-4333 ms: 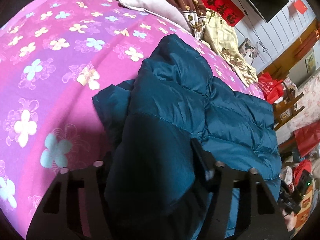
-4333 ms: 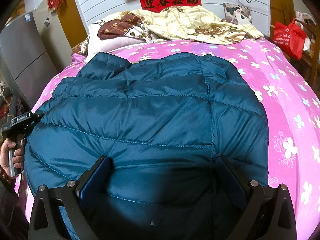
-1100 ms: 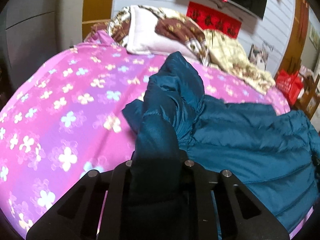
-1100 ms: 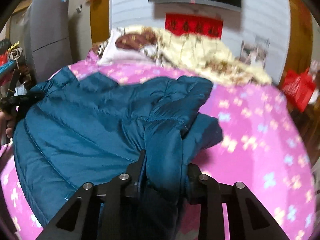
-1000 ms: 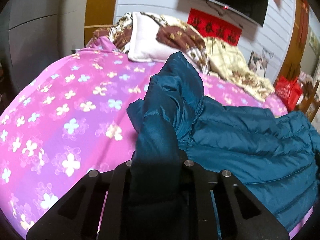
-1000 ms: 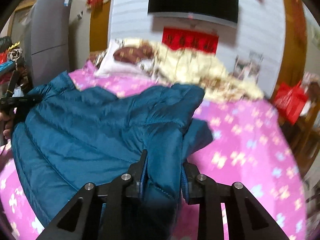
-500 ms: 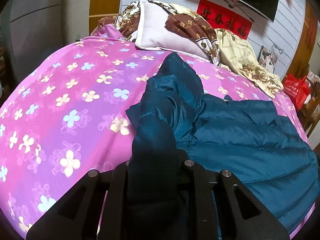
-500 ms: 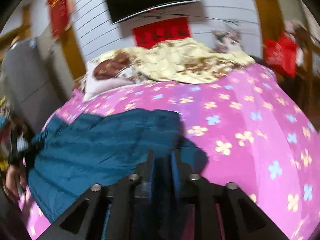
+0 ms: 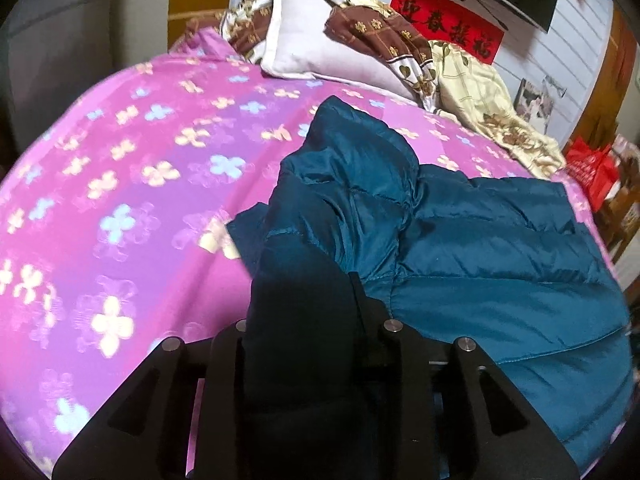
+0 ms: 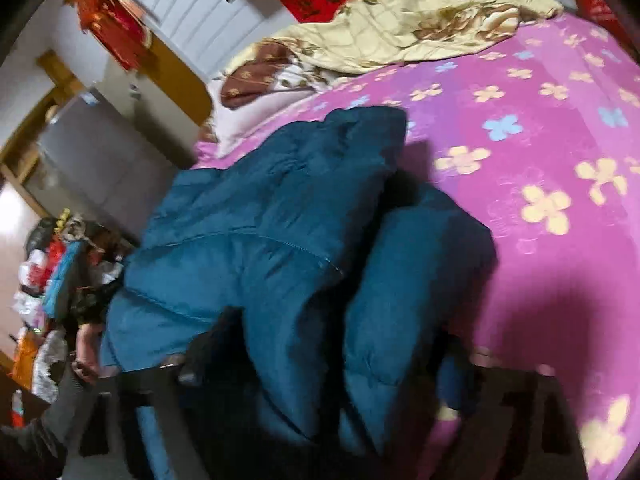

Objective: Fold large clothes

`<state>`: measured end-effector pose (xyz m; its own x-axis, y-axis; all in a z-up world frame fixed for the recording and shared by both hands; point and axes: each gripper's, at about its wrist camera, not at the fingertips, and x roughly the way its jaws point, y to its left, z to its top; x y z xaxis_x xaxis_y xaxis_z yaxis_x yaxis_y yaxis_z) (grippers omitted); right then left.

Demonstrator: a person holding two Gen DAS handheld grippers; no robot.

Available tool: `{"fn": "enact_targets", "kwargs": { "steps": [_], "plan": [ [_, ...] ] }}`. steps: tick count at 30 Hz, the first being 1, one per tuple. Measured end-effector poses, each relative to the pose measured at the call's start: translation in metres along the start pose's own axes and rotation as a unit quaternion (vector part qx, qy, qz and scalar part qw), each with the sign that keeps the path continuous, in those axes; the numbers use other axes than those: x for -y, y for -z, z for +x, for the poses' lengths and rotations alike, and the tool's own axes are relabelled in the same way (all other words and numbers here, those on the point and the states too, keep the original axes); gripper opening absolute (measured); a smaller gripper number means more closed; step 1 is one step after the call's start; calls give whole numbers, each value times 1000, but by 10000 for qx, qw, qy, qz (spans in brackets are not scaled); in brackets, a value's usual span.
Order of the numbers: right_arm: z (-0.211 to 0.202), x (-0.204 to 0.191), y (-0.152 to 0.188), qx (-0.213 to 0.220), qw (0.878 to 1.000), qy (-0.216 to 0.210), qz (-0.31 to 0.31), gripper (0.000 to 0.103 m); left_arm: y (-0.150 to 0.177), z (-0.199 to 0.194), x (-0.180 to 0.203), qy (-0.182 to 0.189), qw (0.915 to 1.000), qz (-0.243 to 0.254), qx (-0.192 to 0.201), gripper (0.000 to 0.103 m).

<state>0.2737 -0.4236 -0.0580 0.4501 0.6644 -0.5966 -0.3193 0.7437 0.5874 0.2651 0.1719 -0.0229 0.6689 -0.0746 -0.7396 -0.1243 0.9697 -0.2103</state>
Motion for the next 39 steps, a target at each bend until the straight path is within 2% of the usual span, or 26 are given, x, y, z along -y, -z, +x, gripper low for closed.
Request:
{"fn": "enact_targets", "kwargs": {
  "steps": [1,4,7,9,12,15,18,20,21,22,23,24,28,30,32,33,34,35,36,37,39],
  "plan": [
    [-1,-4,1,38,9999,-9,-107,49,-2,-1,-1,111,9999,-54,10,18],
    [-16,-39,2,257,9953,341,-863,28,-9,-20,-4,294,9988,-204,328,10],
    [-34,-69,-3,546,9870,663,-1358,23,-20,-54,-9,472,9946,-362,849,9],
    [-44,-90,-13,769,9814,792,-1569,23,-28,-76,-13,455,9911,-401,1181,7],
    [-47,-124,-33,928,9748,784,-1872,23,-39,-101,-30,478,9842,-647,1579,6],
    [-43,-143,-55,1040,9727,585,-1990,23,-45,-92,-48,506,9840,-876,1469,6],
    [-23,-134,-69,905,9777,593,-1799,23,-43,-58,-51,273,9919,-754,987,8],
    [-1,-114,-70,593,9844,601,-1547,26,-38,-32,-50,161,9951,-766,602,11],
    [13,-102,-69,321,9872,763,-1360,31,-36,-18,-51,180,9957,-841,334,15],
    [24,-89,-65,55,9893,900,-1146,41,-34,-12,-51,190,9958,-864,250,29],
    [32,-75,-61,-195,9913,969,-872,45,-32,-8,-50,270,9958,-854,214,36],
    [32,-64,-57,-296,9932,979,-564,51,-32,-8,-49,306,9957,-841,216,47],
    [2,-56,-52,68,9954,955,-51,52,-36,-32,-51,542,9940,-873,369,49],
    [-21,-65,-49,319,9934,1100,16,52,-36,-60,-58,621,9911,-1067,494,50],
    [-48,-90,-43,660,9875,1424,-128,52,-29,-92,-61,499,9895,-1142,727,63],
    [-62,-110,-36,819,9841,1552,-288,54,-24,-111,-59,398,9893,-1096,881,74],
    [-72,-129,-28,911,9817,1616,-438,61,-18,-129,-56,327,9892,-1001,1017,80],
    [-78,-148,-22,980,9799,1631,-602,68,-12,-141,-53,278,9894,-918,1092,81],
    [-85,-168,-11,1047,9773,1667,-787,83,1,-162,-46,148,9903,-718,1178,81],
    [-90,-191,1,1137,9730,1767,-959,93,12,-177,-40,-19,9912,-537,1206,81],
    [-99,-231,32,1331,9632,1967,-1258,93,41,-199,-28,-401,9916,-142,1222,87]
  ]
}}
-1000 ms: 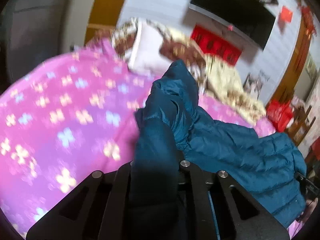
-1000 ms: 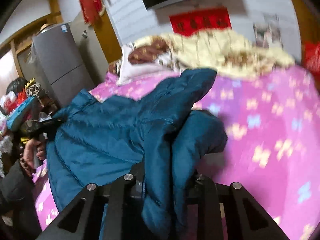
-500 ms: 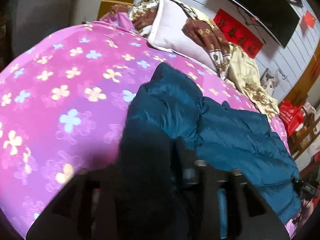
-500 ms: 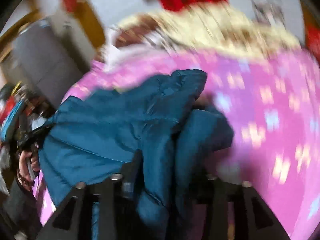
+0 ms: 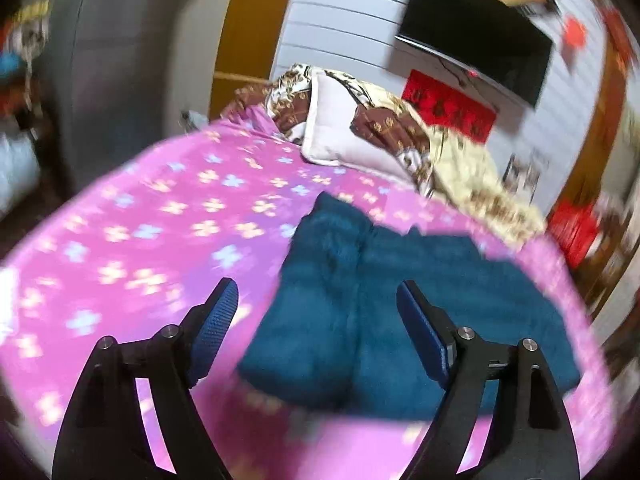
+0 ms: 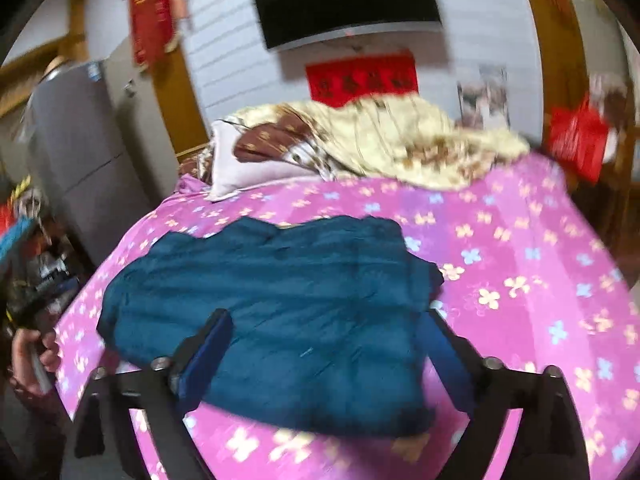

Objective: Fold large clothes

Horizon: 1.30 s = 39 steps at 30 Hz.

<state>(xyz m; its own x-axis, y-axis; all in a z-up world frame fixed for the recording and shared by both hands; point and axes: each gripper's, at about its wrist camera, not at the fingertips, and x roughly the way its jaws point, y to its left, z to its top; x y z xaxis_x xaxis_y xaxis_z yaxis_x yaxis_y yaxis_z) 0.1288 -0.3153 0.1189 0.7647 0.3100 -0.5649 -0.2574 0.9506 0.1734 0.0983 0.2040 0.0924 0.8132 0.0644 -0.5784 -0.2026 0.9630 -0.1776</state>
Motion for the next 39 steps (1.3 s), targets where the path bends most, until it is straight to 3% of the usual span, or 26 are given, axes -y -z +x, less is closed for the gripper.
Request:
{"fn": "enact_targets", "kwargs": {
  "steps": [3,8,10,16,22,39],
  "plan": [
    [-38,-40,27,235,9991,348,0,94,40,-37,15,-399,9973,611,8,103],
    [-73,-61,74,419,9969,634,213,95,100,-68,51,-591,9886,1335,-362,103],
    [-80,-66,87,453,9966,677,94,95,110,-81,66,-327,9886,1432,-340,103],
    [-98,-58,121,841,9939,708,-79,95,112,-94,91,397,9920,1099,-482,103],
    [-99,-46,121,814,9942,675,200,95,106,-95,116,-308,9910,1205,-497,103],
    [-90,-68,124,602,9932,909,-408,95,118,-86,132,-73,9899,1169,-794,103]
  ]
}}
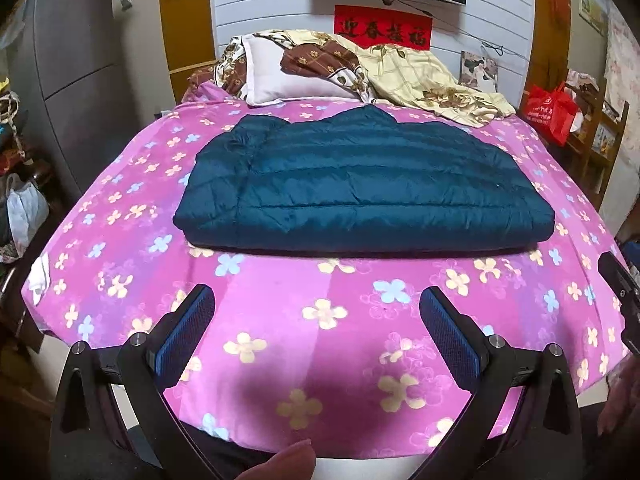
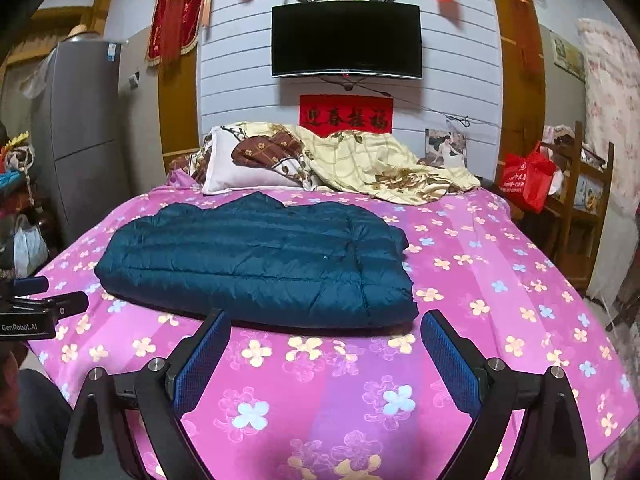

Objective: Fold large clothes

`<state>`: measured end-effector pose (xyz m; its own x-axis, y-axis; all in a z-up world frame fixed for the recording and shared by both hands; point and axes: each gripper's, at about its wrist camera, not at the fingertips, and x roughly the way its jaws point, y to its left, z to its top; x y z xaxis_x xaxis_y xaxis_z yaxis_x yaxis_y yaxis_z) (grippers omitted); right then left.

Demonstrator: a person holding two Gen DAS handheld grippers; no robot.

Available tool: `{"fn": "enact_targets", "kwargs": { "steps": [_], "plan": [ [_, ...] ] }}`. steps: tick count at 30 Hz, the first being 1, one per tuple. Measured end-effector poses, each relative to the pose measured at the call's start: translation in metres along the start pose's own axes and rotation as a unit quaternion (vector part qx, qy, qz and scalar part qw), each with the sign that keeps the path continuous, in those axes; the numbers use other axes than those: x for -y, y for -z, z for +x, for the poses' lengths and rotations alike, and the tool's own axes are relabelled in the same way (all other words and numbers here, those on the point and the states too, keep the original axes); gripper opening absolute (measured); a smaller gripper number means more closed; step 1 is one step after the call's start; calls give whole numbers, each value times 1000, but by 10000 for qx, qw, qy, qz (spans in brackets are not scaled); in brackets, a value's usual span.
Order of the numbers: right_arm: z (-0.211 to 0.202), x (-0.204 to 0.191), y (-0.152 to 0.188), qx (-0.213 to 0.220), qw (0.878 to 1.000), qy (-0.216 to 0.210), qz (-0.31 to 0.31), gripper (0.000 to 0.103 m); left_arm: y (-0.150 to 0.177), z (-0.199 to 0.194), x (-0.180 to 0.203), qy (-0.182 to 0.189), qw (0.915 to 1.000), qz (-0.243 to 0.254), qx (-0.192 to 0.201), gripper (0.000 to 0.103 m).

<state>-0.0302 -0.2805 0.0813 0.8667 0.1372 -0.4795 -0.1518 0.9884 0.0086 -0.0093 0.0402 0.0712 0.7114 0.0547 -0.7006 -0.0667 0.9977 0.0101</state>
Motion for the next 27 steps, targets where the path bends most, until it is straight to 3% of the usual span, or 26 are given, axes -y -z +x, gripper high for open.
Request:
{"fn": "enact_targets", "kwargs": {
  "steps": [21,27],
  "plan": [
    [1,3,0,9,10000,37,24,95,3,18,2,58,9998,2,-178,103],
    [1,3,0,-6,10000,47,25,95,6,15,6,53,9999,123,-57,103]
  ]
}}
